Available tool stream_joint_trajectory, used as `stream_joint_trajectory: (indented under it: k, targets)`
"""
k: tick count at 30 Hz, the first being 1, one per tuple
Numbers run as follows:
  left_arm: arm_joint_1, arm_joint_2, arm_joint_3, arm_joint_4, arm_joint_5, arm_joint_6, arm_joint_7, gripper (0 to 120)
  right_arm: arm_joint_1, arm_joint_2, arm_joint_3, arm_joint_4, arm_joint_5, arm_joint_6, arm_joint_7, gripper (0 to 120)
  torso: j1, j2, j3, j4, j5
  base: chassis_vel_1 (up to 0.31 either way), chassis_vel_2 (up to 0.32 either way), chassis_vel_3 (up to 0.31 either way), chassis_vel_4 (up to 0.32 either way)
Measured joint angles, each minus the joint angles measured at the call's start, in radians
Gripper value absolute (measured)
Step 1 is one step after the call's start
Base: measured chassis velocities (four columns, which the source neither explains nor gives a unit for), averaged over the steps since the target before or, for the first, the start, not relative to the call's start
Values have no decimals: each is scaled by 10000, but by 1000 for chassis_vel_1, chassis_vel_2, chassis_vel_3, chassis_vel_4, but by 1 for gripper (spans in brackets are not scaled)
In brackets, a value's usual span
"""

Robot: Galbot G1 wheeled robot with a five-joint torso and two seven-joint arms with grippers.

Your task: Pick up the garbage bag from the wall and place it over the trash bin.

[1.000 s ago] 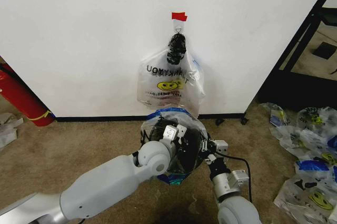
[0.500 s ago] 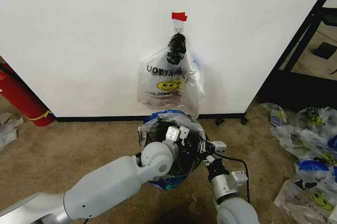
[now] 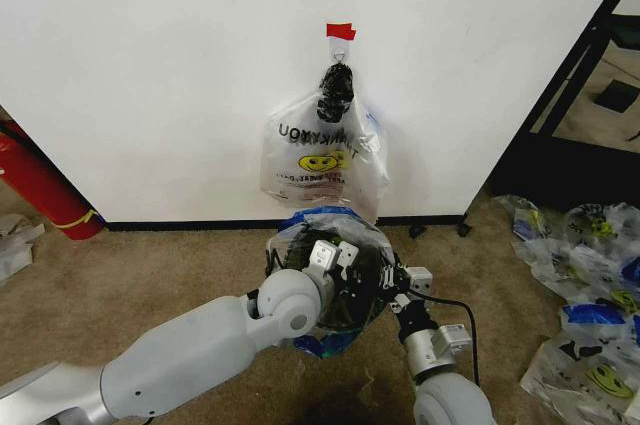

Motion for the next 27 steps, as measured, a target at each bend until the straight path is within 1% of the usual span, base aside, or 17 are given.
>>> stream_joint_trajectory:
  k: [3,8,16,22,23,27]
  targets:
    - [20,-149,88,85,-277,18,-15,0,-50,0,-80,-12,-133,44,-20,1,0,0,0,0,0,0,0,0,0]
    - [10,-277,160,255,-357,9,52,0,-94,46,-225,-32,-218,66,-23,1,0,0,0,1,0,0,0,0,0]
    - [-12,-258,186,261,-356,5,70,0,-71,57,-262,-112,-200,82,-14,1,0,0,0,1,0,0,0,0,0]
    - [-243,-23,144,29,-433,15,136,0,-38,31,-237,-145,-82,63,-12,1,0,0,0,0,-2,0,0,0,0]
    - [-571,234,148,-27,-482,54,192,0,-2,0,-194,-145,17,21,0,1,0,0,0,1,0,0,0,0,0]
    - [-963,575,144,-62,-540,92,248,0,85,-38,-116,-75,185,-63,28,1,0,0,0,2,0,0,0,0,0]
